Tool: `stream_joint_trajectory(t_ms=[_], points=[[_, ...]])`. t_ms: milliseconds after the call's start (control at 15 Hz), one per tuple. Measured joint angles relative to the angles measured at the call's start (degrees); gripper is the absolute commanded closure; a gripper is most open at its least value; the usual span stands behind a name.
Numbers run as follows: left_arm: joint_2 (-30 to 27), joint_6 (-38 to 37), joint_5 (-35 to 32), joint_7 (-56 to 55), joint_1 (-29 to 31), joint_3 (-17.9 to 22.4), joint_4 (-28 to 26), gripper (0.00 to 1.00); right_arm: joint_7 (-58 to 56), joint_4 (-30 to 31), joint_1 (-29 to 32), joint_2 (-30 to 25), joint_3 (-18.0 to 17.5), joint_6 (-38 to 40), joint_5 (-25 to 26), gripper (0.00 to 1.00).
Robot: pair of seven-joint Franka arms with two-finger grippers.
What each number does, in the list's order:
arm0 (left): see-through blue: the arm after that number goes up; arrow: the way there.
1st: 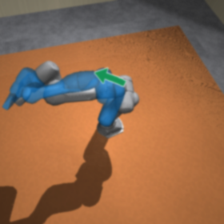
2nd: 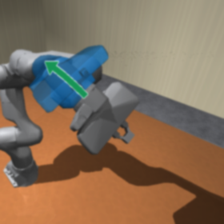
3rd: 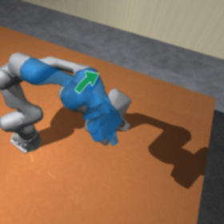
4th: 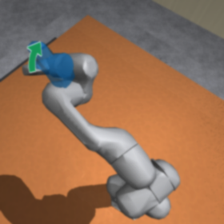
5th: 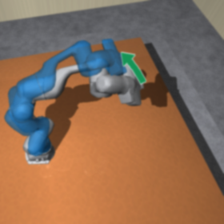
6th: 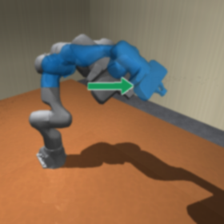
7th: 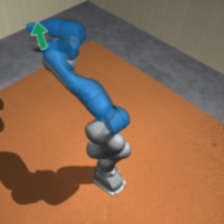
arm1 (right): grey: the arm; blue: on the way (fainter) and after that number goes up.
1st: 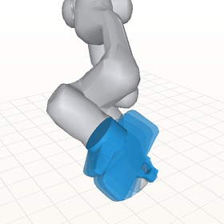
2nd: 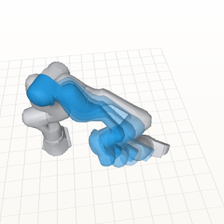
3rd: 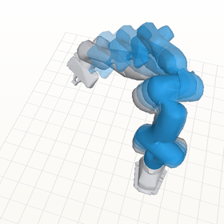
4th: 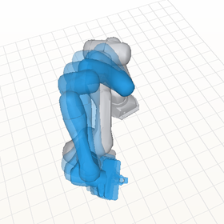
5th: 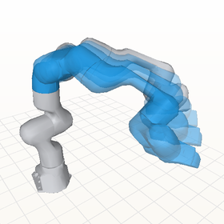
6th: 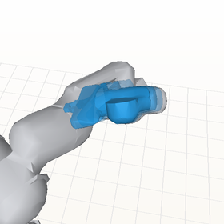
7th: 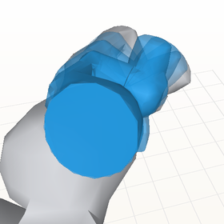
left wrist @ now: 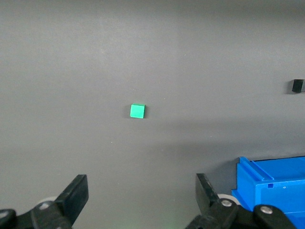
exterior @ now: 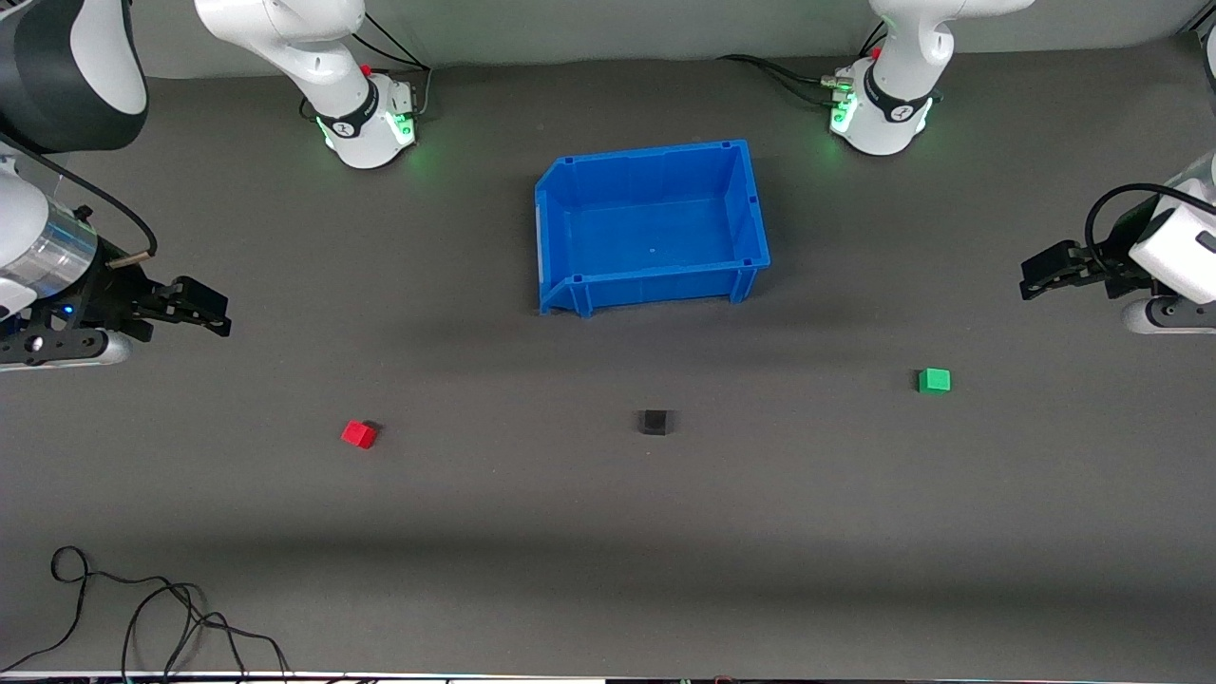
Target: Attach green and red cubes to black cube
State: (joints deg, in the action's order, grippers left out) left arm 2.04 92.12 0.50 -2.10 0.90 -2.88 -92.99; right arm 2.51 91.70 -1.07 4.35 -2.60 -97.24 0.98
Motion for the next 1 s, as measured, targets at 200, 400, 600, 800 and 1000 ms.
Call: stream_joint_trajectory(t_ms=[200,400,600,800,1000], points=[[0.0,-0.01,-0.04,0.0,0.15,-0.02,0.01,0.0,0.0,-0.38,0.17,0.17,0.43,0.47,0.0,0.0],[0.01,-0.01,-0.06,0.07,0.5,-0.02,0.03,0.0,0.0,-0.38,0.17,0.72,0.45,0.55,0.0,0.0],[0.07,-0.19,-0.13,0.08,0.5,-0.15,-0.01,0.0,-0.26,-0.66,0.2,1.84,0.56,0.55,0.0,0.0],[0.18,-0.22,-0.29,0.08,0.54,-0.24,-0.02,0.0,-1.43,-5.33,1.01,4.94,1.06,2.78,0.0,0.0],[0.3,-0.22,-0.39,0.09,0.76,-0.23,-0.02,0.0,-1.54,-9.68,2.13,8.47,1.69,4.71,0.0,0.0]])
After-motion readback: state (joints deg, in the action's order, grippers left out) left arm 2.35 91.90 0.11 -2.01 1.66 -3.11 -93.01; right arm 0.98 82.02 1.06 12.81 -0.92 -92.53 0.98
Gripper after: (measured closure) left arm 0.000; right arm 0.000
